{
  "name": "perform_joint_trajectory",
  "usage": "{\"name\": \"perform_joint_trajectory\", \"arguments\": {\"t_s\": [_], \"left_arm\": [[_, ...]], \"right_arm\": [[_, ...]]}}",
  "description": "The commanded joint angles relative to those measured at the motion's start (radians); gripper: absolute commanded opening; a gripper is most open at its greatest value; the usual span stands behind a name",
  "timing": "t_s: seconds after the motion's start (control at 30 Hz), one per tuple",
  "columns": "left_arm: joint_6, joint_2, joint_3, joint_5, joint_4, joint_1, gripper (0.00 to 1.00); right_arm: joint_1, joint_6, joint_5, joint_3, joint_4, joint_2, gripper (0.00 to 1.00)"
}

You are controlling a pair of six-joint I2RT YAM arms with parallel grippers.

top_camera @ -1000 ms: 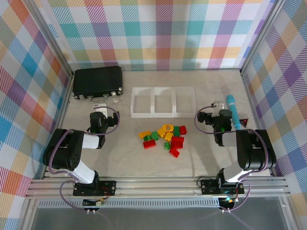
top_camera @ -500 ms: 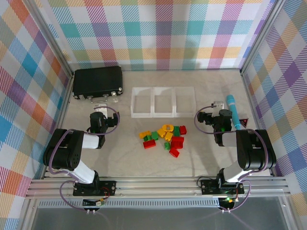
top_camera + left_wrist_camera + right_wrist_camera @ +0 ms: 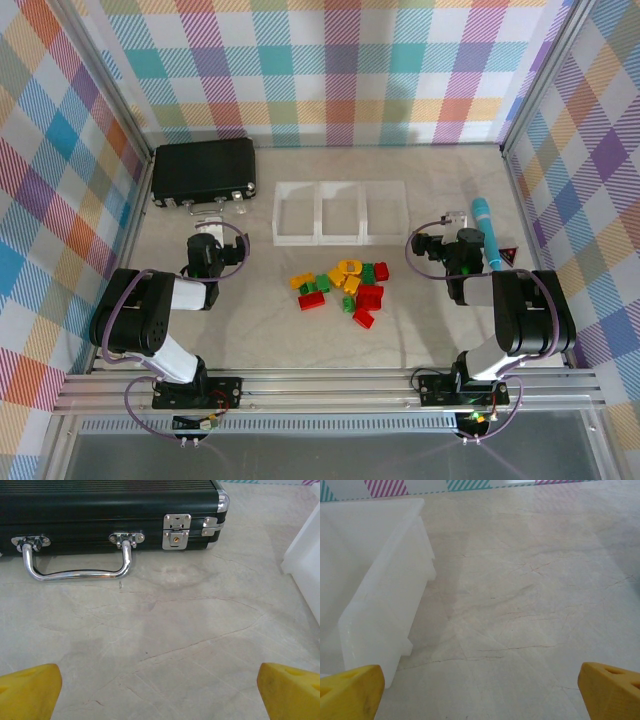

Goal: Sort the legos into containers by color
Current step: Pick up the lego from the center of the table.

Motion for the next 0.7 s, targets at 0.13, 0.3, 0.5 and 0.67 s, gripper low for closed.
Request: {"name": "perform_joint_trajectory", "arguments": {"t_s": [0.13, 0.3, 0.5, 0.67], "left_arm": [[-0.062, -0.248, 0.190, -0.124, -0.416, -0.011, 1.00], [-0.305, -0.334, 0.406, -0.316, -0.888, -0.014, 1.00], [-0.459, -0.316, 0.563, -0.331, -1.167, -0.072, 1.00], [-0.487, -0.430, 0.438, -0.266, -1.174, -0.148, 1.00]], "right_arm": [[0.032, 0.127, 0.087, 0.162, -0.492, -0.248, 0.99], [0.032, 0.293, 0.013, 0.231, -0.686, -0.342, 0.99], [0.039, 0.446, -0.097, 0.419, -0.932, -0.296, 1.00], [0.051, 0.402, -0.180, 0.630, -1.136, -0.137, 0.93]]}}
